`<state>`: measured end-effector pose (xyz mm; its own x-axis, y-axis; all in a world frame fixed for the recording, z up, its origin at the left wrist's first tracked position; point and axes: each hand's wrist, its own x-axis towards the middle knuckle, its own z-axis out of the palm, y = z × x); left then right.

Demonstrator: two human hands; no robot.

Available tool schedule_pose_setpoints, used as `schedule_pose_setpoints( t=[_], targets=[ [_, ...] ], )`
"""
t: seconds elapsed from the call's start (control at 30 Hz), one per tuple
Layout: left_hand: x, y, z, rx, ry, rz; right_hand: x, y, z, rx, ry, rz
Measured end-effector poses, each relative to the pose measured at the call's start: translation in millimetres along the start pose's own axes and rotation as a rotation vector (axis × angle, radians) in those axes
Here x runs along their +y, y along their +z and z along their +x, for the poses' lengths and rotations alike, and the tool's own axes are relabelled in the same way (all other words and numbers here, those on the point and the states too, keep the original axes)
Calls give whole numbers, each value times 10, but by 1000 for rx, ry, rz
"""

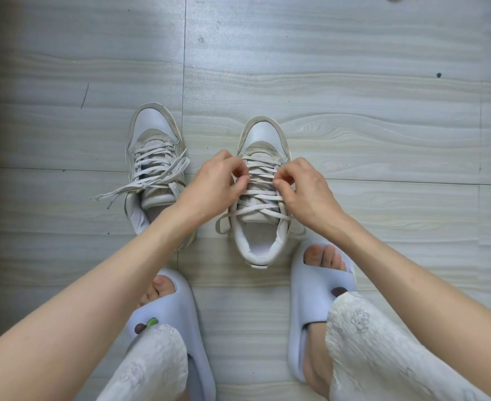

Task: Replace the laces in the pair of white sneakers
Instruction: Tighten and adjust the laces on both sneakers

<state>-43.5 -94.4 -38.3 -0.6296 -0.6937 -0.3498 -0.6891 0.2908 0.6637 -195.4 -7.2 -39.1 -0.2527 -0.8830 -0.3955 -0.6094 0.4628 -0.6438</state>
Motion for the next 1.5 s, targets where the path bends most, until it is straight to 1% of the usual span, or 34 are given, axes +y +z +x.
schedule_pose_setpoints(
  t=[0.07,0.2,0.27,0.33,0.4,0.57,0.67,0.73,0.8,0.9,1.0,1.1,1.17,1.23,1.33,1.37,1.47,1.5],
  targets=[
    [-12,3,-36,20,12,2,21,22,-47,15,13,22],
    [-41,-10,-158,87,61,-64,37,17,-152,80,12,175],
    [-47,-8,-200,73,83,-68,37,3,-182,50,-15,159],
    [-56,20,-220,33,89,-44,38,7,-194,6,-50,91],
    [-48,51,-222,26,93,-12,26,18,-191,-14,-58,44],
    [-39,32,-211,48,67,-43,4,-45,-170,4,26,154],
    [-68,10,-249,57,78,-75,62,-81,-199,4,111,249],
    [-82,10,-291,76,52,-93,108,-87,-229,22,168,344],
    [-77,13,-351,81,-19,-126,131,-86,-279,55,189,394],
    [-66,29,-452,16,-133,-184,136,-57,-378,38,183,334],
    [-55,82,-525,-62,-174,-178,139,10,-457,-56,155,184],
    [-39,85,-533,-85,-216,-150,142,-4,-477,-62,145,114],
    [-26,30,-519,-114,-221,-112,118,-89,-469,-95,155,37],
    [-2,-39,-505,-177,-210,-69,74,-198,-459,-153,173,-40],
    [63,-128,-531,-265,-167,-19,-17,-337,-455,-235,135,-90],
    [73,-160,-536,-255,-168,-29,-58,-386,-451,-253,120,-90],
    [75,-306,-525,-130,-213,-139,-210,-564,-443,-284,101,-46],
    [83,-338,-524,-107,-209,-143,-262,-625,-442,-286,92,-46]
  ],
)
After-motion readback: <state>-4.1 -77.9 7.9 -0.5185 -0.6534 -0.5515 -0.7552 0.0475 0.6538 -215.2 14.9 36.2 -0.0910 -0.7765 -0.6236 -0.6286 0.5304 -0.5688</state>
